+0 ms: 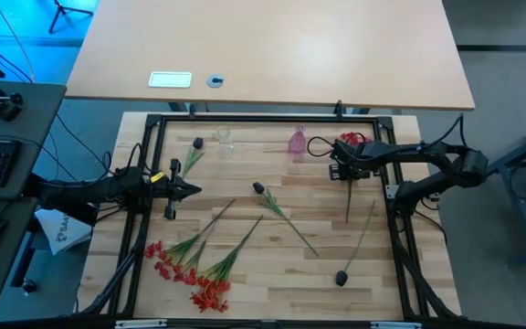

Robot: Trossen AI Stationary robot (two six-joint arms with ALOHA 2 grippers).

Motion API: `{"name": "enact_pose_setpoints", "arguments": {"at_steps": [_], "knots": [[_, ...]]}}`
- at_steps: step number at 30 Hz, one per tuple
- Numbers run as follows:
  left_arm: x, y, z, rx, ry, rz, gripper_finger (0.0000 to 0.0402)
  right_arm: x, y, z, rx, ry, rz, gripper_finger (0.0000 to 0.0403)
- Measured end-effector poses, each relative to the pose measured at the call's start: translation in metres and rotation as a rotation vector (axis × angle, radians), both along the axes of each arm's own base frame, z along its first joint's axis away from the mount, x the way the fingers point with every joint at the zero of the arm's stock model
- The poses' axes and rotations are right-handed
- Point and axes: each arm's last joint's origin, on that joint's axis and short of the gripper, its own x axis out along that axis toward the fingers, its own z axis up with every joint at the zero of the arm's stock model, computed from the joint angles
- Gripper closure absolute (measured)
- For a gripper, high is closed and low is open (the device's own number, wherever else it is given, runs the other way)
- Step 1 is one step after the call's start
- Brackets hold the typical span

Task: Sort flowers into vase by color
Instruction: Put the top red flowers into the purple vase

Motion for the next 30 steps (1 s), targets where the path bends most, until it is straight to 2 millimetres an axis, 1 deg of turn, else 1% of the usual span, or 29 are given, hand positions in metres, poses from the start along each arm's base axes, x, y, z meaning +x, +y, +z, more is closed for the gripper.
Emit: {"name": "enact_pose_setpoints", "arguments": {"at_steps": [3, 7, 8, 9, 12, 16, 18, 21, 24, 25, 27, 30], "knots": [[0.0, 0.0, 0.0, 0.0, 0.0, 0.0, 0.0401, 0.001, 0.0, 0.0, -0.007, -0.004, 0.029, 0.0267], [0.0, 0.0, 0.0, 0.0, 0.0, 0.0, 0.0401, 0.002, -0.001, 0.003, -0.025, -0.029, 0.073, 0.0363], [0.0, 0.0, 0.0, 0.0, 0.0, 0.0, 0.0402, 0.002, -0.001, 0.004, -0.033, -0.04, 0.08, 0.0381], [0.0, 0.0, 0.0, 0.0, 0.0, 0.0, 0.0401, 0.002, -0.001, 0.006, -0.042, -0.053, 0.092, 0.0388], [0.0, 0.0, 0.0, 0.0, 0.001, 0.0, 0.0402, 0.005, 0.0, 0.015, -0.066, -0.12, 0.122, 0.0381], [0.0, 0.0, 0.0, 0.0, 0.0, 0.0, 0.0401, 0.017, 0.004, 0.052, -0.132, -0.294, 0.213, 0.0395], [0.0, 0.0, 0.0, 0.0, 0.0, 0.0, 0.0402, 0.02, 0.007, 0.078, -0.199, -0.388, 0.266, 0.0396], [0.0, 0.0, 0.0, 0.0, 0.0, 0.0, 0.0402, 0.025, 0.01, 0.13, -0.412, -0.577, 0.367, 0.0393], [0.0, 0.0, 0.0, 0.0, 0.0, 0.0, 0.0401, 0.023, 0.015, 0.173, -0.675, -0.711, 0.464, 0.0398], [0.0, 0.0, 0.0, 0.0, 0.0, 0.0, 0.0402, 0.022, 0.017, 0.184, -0.761, -0.752, 0.493, 0.0398], [0.0, 0.0, 0.0, 0.0, 0.0, 0.0, 0.0402, 0.021, 0.017, 0.2, -0.905, -0.8, 0.552, 0.0398], [0.0, 0.0, 0.0, 0.0, 0.0, 0.0, 0.0402, 0.028, 0.014, 0.206, -1.028, -0.781, 0.619, 0.0397]]}}
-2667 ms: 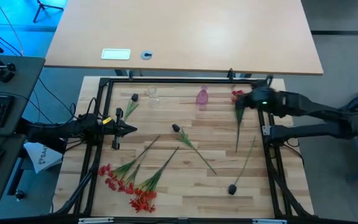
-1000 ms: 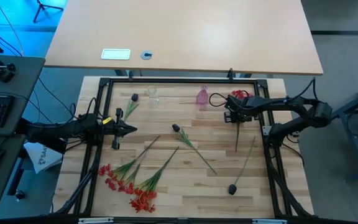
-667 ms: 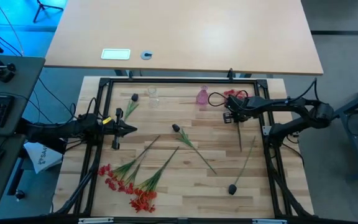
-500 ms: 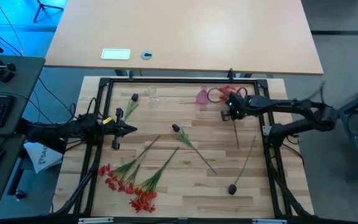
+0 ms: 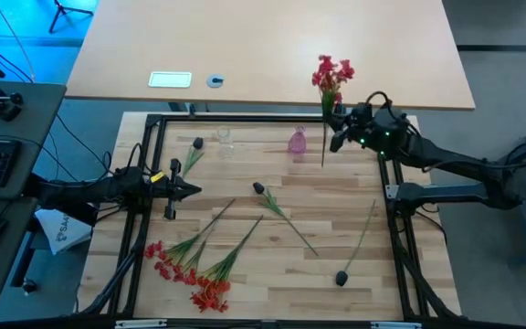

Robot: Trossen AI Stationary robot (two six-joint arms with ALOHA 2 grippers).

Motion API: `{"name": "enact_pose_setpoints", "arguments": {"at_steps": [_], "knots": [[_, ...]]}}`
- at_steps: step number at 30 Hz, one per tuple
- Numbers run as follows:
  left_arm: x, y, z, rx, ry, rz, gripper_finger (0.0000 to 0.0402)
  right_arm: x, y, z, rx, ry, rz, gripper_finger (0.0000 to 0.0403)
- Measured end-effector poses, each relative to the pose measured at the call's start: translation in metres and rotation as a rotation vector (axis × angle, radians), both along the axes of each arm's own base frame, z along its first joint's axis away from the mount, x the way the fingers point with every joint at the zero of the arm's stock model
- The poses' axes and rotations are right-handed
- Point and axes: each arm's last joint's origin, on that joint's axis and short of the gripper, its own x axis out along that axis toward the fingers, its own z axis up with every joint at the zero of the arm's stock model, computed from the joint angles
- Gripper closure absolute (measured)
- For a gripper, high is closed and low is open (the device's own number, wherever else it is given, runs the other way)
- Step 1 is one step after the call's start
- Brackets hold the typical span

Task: Sort flowers into vase by color
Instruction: Put the top red flowers into the purple vase

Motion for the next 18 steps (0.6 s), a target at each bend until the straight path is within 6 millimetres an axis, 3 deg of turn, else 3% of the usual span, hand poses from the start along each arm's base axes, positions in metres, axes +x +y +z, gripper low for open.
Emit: {"name": "enact_pose_setpoints", "arguments": {"at_steps": [9, 14, 18], "knots": [[0.0, 0.0, 0.0, 0.0, 0.0, 0.0, 0.0402, 0.055, -0.037, -0.013, -0.299, -0.089, -0.071, 0.04], [0.0, 0.0, 0.0, 0.0, -0.001, 0.0, 0.0401, 0.06, -0.056, -0.021, -0.314, -0.112, -0.142, 0.04], [0.0, 0.0, 0.0, 0.0, 0.0, 0.0, 0.0402, 0.058, -0.058, -0.021, -0.333, -0.104, -0.14, 0.04]]}}
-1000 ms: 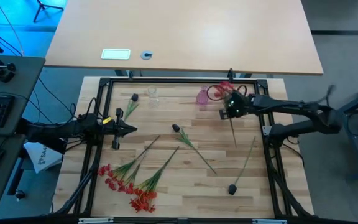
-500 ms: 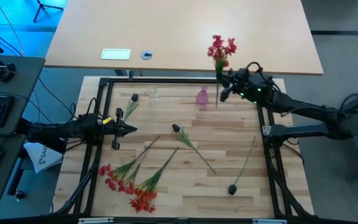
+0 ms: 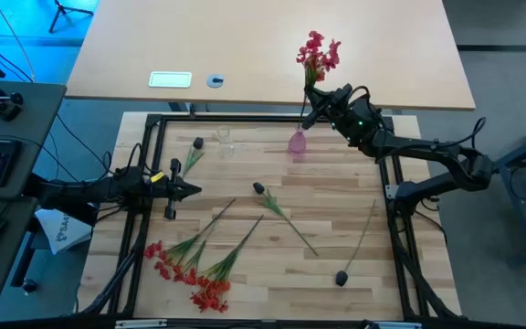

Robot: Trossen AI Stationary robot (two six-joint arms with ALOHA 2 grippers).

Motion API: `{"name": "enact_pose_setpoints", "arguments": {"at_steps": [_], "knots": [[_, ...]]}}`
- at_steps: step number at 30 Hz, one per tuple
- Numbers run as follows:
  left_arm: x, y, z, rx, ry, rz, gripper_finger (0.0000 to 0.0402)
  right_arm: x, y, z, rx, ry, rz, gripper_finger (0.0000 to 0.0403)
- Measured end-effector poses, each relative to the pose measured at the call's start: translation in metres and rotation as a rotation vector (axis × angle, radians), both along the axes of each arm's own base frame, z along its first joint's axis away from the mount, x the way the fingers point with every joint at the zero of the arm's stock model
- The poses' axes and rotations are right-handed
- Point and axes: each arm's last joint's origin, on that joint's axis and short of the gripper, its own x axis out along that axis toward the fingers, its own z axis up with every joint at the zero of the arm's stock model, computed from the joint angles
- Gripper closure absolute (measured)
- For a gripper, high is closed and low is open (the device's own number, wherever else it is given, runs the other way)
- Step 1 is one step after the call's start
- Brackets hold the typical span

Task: Sort flowers into vase by color
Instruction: Put the top red flowers into the purple vase

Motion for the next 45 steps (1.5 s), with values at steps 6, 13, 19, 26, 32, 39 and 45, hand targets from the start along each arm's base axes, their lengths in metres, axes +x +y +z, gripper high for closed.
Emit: {"name": "enact_pose_setpoints", "arguments": {"at_steps": [6, 13, 19, 26, 32, 39, 45], "knots": [[0.0, 0.0, 0.0, 0.0, 0.0, 0.0, 0.0401, 0.001, -0.001, -0.007, 0.007, 0.098, -0.02, 0.0401], [0.0, 0.0, 0.0, 0.0, 0.0, 0.0, 0.0401, 0.001, -0.001, -0.011, 0.026, 0.124, -0.026, 0.04], [0.0, 0.0, 0.0, 0.0, 0.0, 0.0, 0.0401, 0.002, -0.001, -0.014, 0.077, 0.114, -0.018, 0.0397], [0.0, 0.0, 0.0, 0.0, 0.0, 0.0, 0.0402, 0.001, -0.001, -0.013, 0.095, 0.092, -0.014, 0.036], [0.0, 0.0, 0.0, 0.0, 0.0, 0.0, 0.0401, -0.001, 0.001, -0.012, 0.104, 0.103, -0.012, 0.0296], [0.0, 0.0, 0.0, 0.0, 0.0, 0.0, 0.0401, -0.004, 0.008, -0.014, 0.175, 0.142, 0.006, 0.0235], [0.0, 0.0, 0.0, 0.0, 0.0, 0.0, 0.0401, -0.014, 0.019, -0.015, 0.251, 0.216, 0.019, 0.0201]]}}
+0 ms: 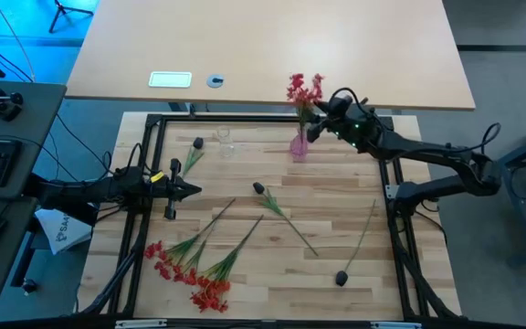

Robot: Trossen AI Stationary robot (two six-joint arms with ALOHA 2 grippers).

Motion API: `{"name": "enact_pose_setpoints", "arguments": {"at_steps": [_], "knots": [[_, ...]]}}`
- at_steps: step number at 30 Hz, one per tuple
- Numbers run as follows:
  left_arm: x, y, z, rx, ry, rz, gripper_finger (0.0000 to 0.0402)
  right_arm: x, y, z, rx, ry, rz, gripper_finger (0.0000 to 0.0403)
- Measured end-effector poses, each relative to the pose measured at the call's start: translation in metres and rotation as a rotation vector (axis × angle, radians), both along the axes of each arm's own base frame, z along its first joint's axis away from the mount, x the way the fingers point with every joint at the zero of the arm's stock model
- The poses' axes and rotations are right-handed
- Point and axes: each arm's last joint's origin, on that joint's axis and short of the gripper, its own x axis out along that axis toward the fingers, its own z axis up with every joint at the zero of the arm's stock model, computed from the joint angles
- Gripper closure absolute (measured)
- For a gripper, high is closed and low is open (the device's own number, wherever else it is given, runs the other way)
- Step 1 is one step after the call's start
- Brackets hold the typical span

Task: Sort flowers into vase by color
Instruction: Put the top red flowers into the purple vase, then put the left red flowers into the purple vase

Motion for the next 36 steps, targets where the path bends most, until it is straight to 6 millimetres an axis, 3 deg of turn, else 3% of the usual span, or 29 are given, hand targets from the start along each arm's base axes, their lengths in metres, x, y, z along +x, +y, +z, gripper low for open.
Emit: {"name": "enact_pose_setpoints", "arguments": {"at_steps": [6, 13, 23, 28, 36], "knots": [[0.0, 0.0, 0.0, 0.0, 0.0, 0.0, 0.0402, -0.012, 0.013, 0.002, 0.07, 0.052, 0.015, 0.0184], [0.0, 0.0, 0.0, 0.0, 0.0, 0.0, 0.0402, -0.04, 0.033, 0.023, 0.055, 0.021, 0.05, 0.0182], [0.0, 0.0, 0.0, 0.0, 0.0, 0.0, 0.0402, -0.09, 0.068, 0.054, 0.197, -0.227, 0.204, 0.0183], [0.0, 0.0, 0.0, -0.001, 0.0, 0.0, 0.0401, -0.088, 0.081, 0.058, 0.307, -0.291, 0.423, 0.0183], [0.0, 0.001, 0.002, -0.106, -0.028, 0.03, 0.0402, -0.064, 0.099, 0.04, 0.518, -0.174, 0.601, 0.0183]]}}
